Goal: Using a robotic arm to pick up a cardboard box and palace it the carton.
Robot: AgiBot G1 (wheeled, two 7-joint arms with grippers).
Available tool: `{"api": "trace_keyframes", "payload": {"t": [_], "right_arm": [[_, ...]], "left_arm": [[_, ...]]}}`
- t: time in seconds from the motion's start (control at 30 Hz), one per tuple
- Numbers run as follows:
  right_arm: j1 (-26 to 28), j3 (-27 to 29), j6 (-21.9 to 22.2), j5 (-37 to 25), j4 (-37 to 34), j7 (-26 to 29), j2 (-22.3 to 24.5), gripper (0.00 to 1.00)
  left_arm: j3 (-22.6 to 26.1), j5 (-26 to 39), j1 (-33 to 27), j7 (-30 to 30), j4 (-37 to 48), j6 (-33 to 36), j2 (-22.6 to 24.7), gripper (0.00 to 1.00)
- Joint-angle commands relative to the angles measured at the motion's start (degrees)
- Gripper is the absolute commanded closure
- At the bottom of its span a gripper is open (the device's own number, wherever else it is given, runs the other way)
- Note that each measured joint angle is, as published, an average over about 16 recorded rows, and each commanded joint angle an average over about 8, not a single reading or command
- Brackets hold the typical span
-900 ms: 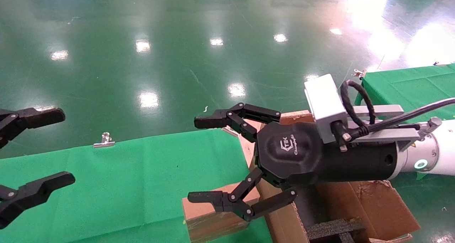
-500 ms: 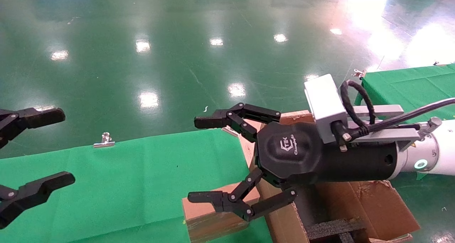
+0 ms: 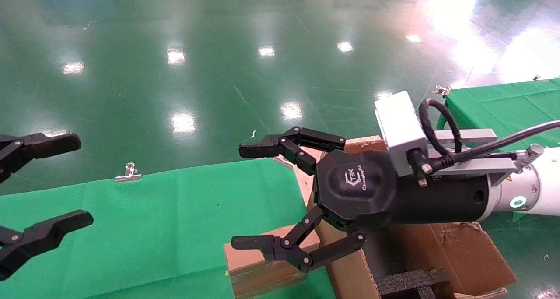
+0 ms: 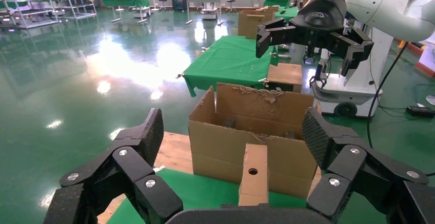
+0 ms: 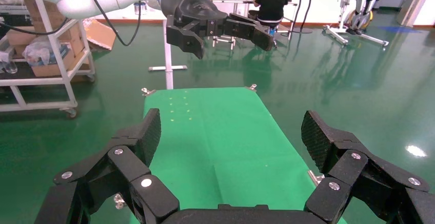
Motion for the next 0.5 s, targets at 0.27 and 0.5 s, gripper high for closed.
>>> {"api": "trace_keyframes", "payload": {"t": [0.27, 0.5], "right_arm": [[3.0, -3.6, -0.3, -8.3, 1.0, 2.7, 0.9, 0.0], [9.5, -9.9, -2.0, -21.2, 0.0, 5.9, -1.6, 0.0]], "left_arm": [[0.0, 0.0, 0.0, 0.0, 0.0, 0.0, 0.0, 1.0], [0.0, 0.0, 0.0, 0.0, 0.0, 0.0, 0.0, 1.0]]}}
